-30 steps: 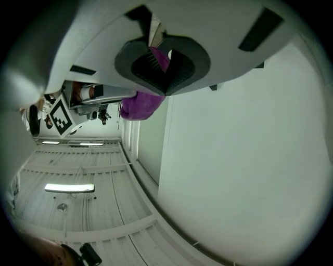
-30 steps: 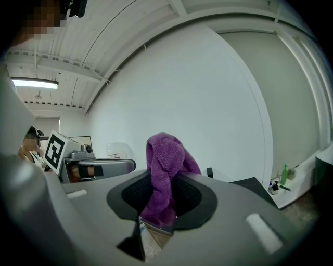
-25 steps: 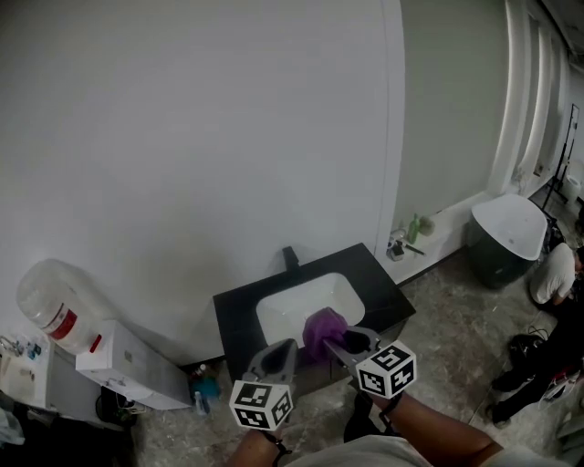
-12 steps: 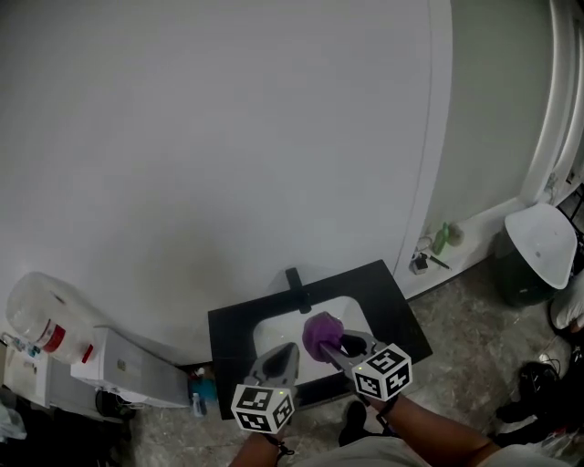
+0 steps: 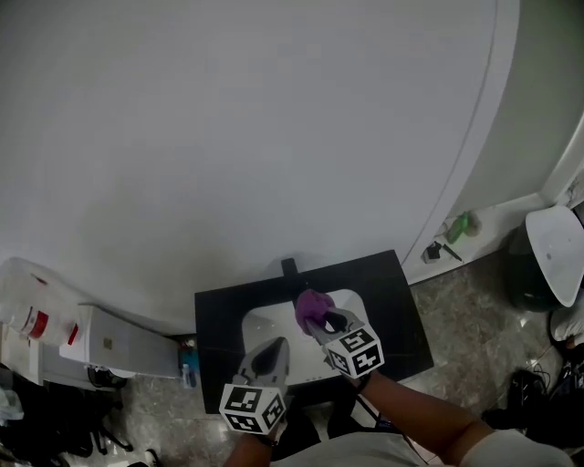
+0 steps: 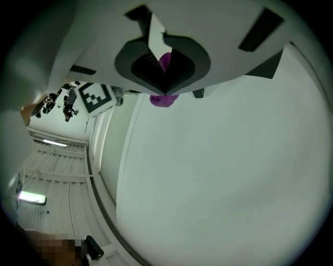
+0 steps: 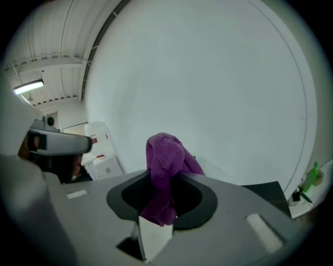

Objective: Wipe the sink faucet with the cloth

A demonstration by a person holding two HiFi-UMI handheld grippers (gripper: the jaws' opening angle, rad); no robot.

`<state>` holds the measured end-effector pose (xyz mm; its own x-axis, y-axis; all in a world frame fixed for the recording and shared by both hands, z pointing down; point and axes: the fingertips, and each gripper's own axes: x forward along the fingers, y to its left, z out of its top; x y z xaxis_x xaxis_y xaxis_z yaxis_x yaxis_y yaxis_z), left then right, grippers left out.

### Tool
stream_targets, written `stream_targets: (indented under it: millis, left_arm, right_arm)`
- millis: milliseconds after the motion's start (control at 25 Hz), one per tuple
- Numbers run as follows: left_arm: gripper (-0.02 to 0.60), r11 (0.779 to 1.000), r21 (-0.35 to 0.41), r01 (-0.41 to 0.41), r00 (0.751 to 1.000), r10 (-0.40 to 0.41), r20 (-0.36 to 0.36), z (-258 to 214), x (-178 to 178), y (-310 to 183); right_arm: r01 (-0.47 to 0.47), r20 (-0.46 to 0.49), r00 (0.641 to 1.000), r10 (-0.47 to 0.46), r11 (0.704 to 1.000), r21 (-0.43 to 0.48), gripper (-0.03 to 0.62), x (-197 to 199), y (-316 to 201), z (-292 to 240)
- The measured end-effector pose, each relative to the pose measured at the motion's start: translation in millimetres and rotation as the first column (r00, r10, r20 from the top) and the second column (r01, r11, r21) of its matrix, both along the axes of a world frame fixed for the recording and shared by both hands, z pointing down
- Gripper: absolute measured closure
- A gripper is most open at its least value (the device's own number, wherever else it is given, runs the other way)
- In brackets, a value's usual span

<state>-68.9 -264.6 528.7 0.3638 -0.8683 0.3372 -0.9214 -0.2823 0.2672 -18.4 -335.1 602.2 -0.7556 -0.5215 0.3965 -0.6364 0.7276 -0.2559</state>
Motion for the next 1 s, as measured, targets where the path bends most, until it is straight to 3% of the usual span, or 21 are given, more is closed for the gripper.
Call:
stream_targets:
  millis: [280,440,640,920,1000]
  left_arm:
    - [0.575,0.999,-0.042,-0.008,1.0,0.007,-0.017,30,-27,-22]
    - [0.575,0.998,-0.056,-0.027,0.999,0.025,-0.022,43,-39,-35]
    - [0.575,0.996,-0.074,-0.055,0.998,0.053,-0.034,55,-48,-42]
    - [0.575,0.992,-0.077,-0.101,0.994,0.098,-0.047,55,-41,-47]
    - [0.575,0.991,-0.076,-0.11,0.993,0.107,-0.047,53,-41,-48]
  right_arm:
    - [-0.08,-0.131,0.989,0.071,0.995,-0.062,0.493,-44,-74,101]
    - [-0.104,-0.183,0.979,0.088,0.991,-0.079,0.491,-58,-94,133]
    - [-0.112,-0.208,0.974,0.093,0.99,-0.082,0.493,-62,-88,148]
    - [-0.101,-0.23,0.971,0.062,0.982,-0.161,0.496,-36,-33,157]
    - [-0.117,-0.218,0.972,0.084,0.983,-0.139,0.496,-36,-40,148]
